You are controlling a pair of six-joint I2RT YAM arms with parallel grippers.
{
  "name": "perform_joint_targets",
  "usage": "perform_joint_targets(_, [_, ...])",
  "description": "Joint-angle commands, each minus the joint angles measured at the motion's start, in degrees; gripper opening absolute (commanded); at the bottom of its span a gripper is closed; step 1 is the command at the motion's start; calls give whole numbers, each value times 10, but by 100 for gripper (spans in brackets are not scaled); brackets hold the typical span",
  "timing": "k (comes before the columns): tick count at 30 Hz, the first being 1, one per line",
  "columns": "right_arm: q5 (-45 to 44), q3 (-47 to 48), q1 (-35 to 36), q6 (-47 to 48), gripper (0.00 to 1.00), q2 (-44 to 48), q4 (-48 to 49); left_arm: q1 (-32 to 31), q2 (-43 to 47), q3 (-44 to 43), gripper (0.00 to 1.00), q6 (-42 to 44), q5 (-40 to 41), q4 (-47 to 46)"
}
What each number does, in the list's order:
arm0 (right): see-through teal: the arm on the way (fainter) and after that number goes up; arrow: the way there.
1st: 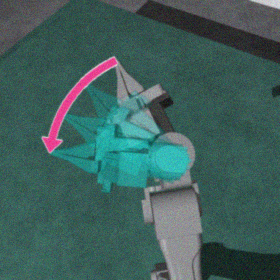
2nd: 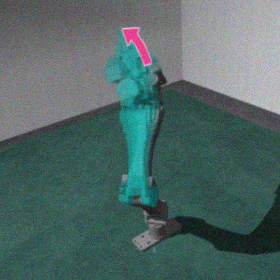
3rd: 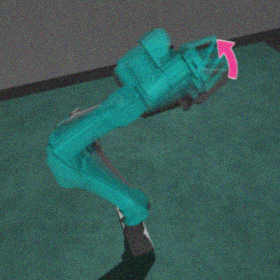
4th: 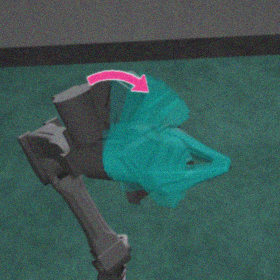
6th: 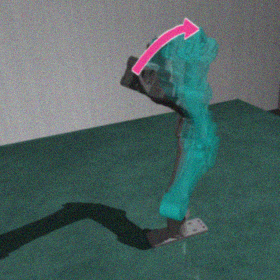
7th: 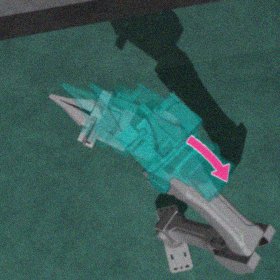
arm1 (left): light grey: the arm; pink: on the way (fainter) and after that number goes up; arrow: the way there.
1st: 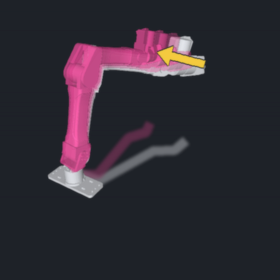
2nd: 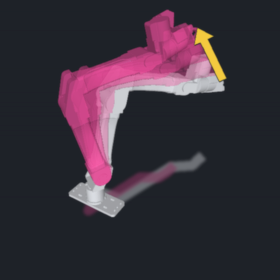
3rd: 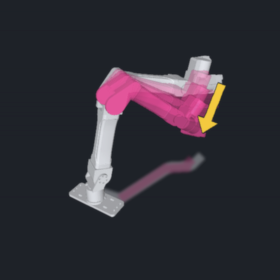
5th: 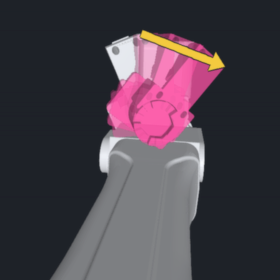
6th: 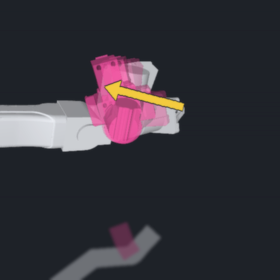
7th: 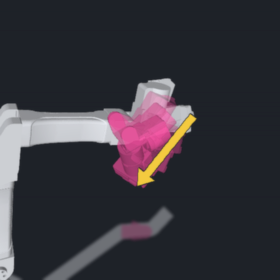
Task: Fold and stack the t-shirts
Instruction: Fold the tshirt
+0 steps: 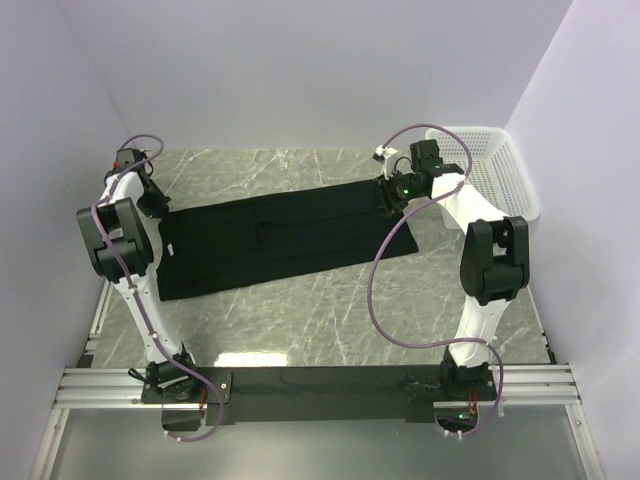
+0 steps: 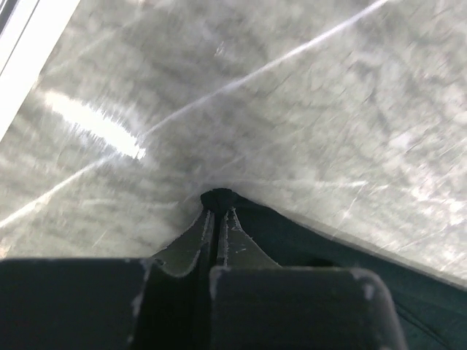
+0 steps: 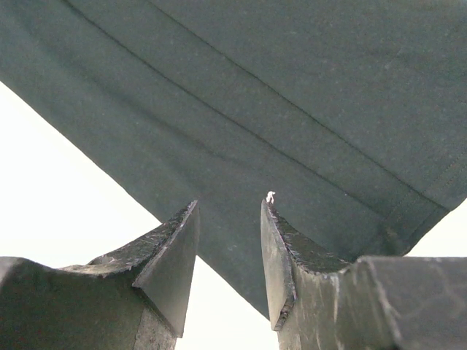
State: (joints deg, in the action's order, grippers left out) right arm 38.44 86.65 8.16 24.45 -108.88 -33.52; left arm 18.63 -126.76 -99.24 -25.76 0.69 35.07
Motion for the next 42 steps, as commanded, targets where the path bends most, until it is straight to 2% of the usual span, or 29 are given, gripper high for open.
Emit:
perform_joint_targets(1, [4,10,-2,-5,46,23,3,-3,-25,-47,1,-1,-2,0])
perform_joint_targets(5, [-1,13,-3,-7,46,17,3,-8,-59,-114,1,-7,-15,6])
perform_joint_targets(11, [-13,15,-6,-8,46,19,6,-21,-146,-263,0,-41,-47,11])
perform_joint_targets(12, [-15,17,-6,-7,46,18,6,-21,-165,-297,0,-62,-56,1])
perform_joint_targets(16, [-21,19,-6,14,46,18,-1,-22,-194,-334,4,-138,-96,-63])
perform_joint_targets(17, [-19,17,-7,23,46,20,-1,-22,-198,-338,6,-153,-112,-73])
perform_joint_targets(18, [-14,13,-6,52,46,23,-4,-23,-205,-350,17,-176,-118,-85])
perform_joint_targets(20, [4,-7,-6,95,47,33,-1,-25,-205,-365,32,-184,-121,-98])
perform_joint_targets(21, [12,-14,-6,154,47,38,-8,-25,-192,-372,46,-181,-118,-99])
perform_joint_targets(22, [22,-25,-4,190,48,45,-16,-24,-181,-369,52,-178,-117,-106])
perform_joint_targets(24, [38,-35,2,288,49,49,-43,-23,-135,-346,64,-159,-108,-111])
perform_joint_targets(28, [50,-34,33,428,50,52,-117,-18,-41,-290,72,-107,-83,-94])
perform_joint_targets(30, [37,-49,70,484,51,61,-139,-17,33,-227,74,-77,-65,-91])
perform_joint_targets(32, [19,-64,101,498,51,65,-130,-17,90,-144,76,-51,-55,-98])
perform_joint_targets(36, [-43,-113,179,456,51,73,-50,-9,275,-4,87,-29,-10,-98])
perform_joint_targets(38, [-77,-120,197,439,51,67,-19,12,340,84,91,-38,-15,-107])
perform_joint_targets(39, [-91,-123,207,423,51,61,-14,22,400,111,93,-42,-22,-110])
perform_joint_targets(42, [-122,-138,230,396,51,48,16,56,497,202,94,-52,-56,-104])
